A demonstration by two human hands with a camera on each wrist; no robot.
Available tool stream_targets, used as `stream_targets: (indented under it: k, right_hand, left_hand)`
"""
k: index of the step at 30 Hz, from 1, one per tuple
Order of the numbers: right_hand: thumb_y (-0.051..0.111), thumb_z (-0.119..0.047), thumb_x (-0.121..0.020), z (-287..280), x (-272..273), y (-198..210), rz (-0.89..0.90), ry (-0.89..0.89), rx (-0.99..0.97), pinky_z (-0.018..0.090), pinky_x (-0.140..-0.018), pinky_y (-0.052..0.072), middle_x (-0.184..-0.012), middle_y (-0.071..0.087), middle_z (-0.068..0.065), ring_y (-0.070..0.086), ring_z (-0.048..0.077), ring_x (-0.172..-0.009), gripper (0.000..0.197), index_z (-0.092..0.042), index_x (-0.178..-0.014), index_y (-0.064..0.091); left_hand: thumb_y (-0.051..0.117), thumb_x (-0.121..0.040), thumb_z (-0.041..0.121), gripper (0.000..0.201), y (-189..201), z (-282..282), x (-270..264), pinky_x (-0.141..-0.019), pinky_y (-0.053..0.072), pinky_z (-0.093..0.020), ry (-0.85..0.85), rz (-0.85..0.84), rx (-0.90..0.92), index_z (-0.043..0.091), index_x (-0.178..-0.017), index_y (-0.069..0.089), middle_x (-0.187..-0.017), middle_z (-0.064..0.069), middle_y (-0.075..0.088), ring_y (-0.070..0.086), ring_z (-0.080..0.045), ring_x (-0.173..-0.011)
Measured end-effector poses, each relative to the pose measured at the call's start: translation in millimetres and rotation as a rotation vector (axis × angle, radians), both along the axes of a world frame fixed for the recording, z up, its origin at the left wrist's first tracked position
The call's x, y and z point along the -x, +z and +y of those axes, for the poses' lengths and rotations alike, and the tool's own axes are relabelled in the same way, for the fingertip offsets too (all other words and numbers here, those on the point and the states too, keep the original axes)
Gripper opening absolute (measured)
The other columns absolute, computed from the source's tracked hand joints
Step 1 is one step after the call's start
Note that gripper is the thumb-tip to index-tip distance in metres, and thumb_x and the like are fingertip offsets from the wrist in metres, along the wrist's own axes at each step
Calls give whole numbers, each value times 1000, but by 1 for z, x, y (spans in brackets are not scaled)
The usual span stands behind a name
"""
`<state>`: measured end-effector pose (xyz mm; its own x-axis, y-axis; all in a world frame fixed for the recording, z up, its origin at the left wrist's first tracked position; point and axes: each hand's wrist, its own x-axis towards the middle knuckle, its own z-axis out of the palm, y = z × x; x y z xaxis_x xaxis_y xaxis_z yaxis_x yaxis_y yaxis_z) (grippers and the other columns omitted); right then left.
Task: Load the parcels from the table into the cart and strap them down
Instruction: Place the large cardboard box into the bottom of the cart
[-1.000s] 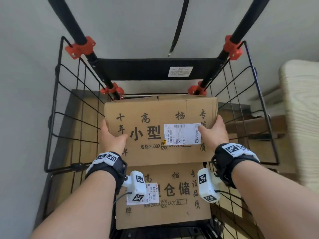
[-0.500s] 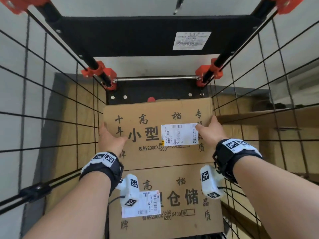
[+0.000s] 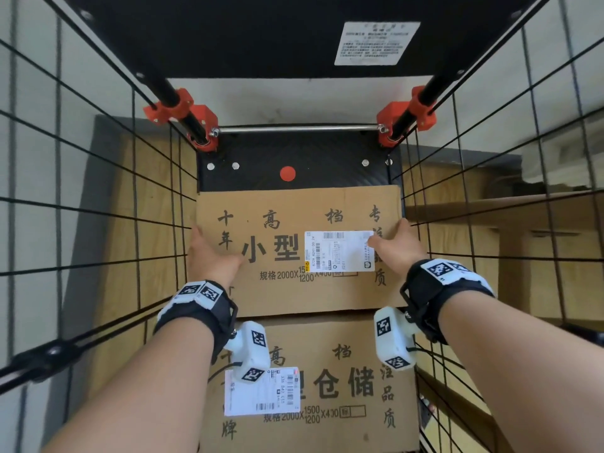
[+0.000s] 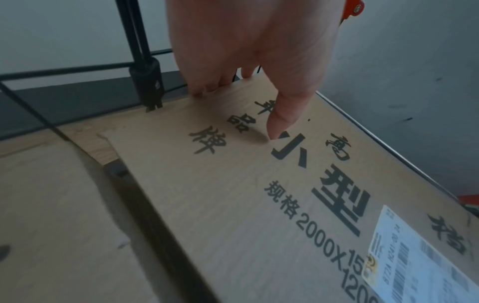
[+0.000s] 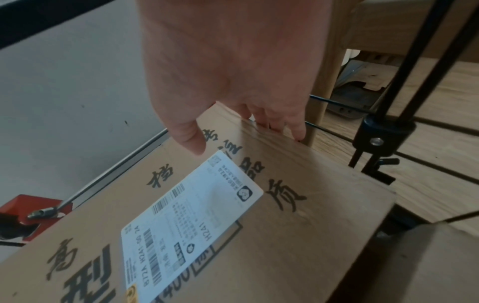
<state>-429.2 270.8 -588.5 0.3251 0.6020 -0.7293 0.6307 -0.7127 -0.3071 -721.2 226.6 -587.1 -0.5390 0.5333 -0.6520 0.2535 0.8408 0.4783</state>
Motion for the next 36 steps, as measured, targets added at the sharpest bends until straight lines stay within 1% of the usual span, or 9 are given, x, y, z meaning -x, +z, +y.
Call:
stream_targets:
  k: [3,6,9,13,16,20,27,32,36]
  right_hand:
    - [62,-30,-85,-6,1,6,-20,67,-18,40,-92,50,-134,50,9,55,28,-113,60,-15,-136,36]
    - [61,-30,-85,-12,3,21,-19,141,-27,39,-90,50,-132,51,8,57,27,-109,52,-16,-131,42]
    - [58,-30,-88,-15,8,47,-64,267,6,38,-91,51,-135,49,10,56,27,-113,56,-18,-139,39]
    - [53,-29,-89,-20,15,94,-180,651,76,40,-95,49,-131,48,10,51,26,-116,47,-18,-135,46]
    - [50,-22,-89,-28,23,134,-301,926,68,43,-101,42,-130,50,8,46,26,-121,46,-17,-134,48]
    - [52,-20,-88,-48,30,185,-416,1143,13,43,-102,37,-129,51,7,45,26,-121,42,-17,-130,52]
    - [52,-24,-90,-67,7,287,-338,1083,-199,37,-92,44,-118,57,4,51,24,-113,35,-20,-124,57]
    - [49,-21,-91,-82,-31,350,-301,932,-308,36,-88,48,-114,58,5,53,25,-112,30,-17,-119,59]
    - [47,-20,-91,-103,-69,385,-336,861,-354,37,-86,46,-114,58,7,53,26,-110,27,-16,-114,60]
  left_hand:
    - [77,-70,3,103,-1,-3,-1,-109,35,-43,-21,17,15,23,-152,18,-148,-5,40,42,-28,-134]
    - [75,-69,9,81,8,-5,-8,-97,47,-43,-60,40,5,23,-139,37,-134,-6,51,54,-30,-119]
    - [71,-73,15,72,27,-3,-20,-100,46,-45,-143,51,39,23,-138,41,-137,-4,51,53,-28,-120]
    - [63,-84,12,57,72,0,-48,-101,42,-35,-458,64,100,19,-138,46,-137,-2,49,52,-26,-121]
    - [60,-85,17,47,113,-3,-75,-103,44,-41,-765,159,138,20,-131,51,-133,-4,53,52,-25,-119]
    - [54,-86,17,56,165,-16,-107,-108,36,-42,-1046,270,201,20,-141,43,-141,-4,43,42,-26,-130]
    - [53,-88,21,36,268,-16,-148,-97,41,-41,-1206,397,152,16,-124,53,-127,-8,51,48,-27,-119]
    - [56,-89,24,43,332,-22,-189,-97,41,-40,-1252,505,14,15,-130,49,-131,-9,49,47,-29,-123]
    - [53,-92,30,46,364,-42,-232,-101,38,-43,-1266,485,-60,18,-136,44,-137,-10,46,43,-30,-127]
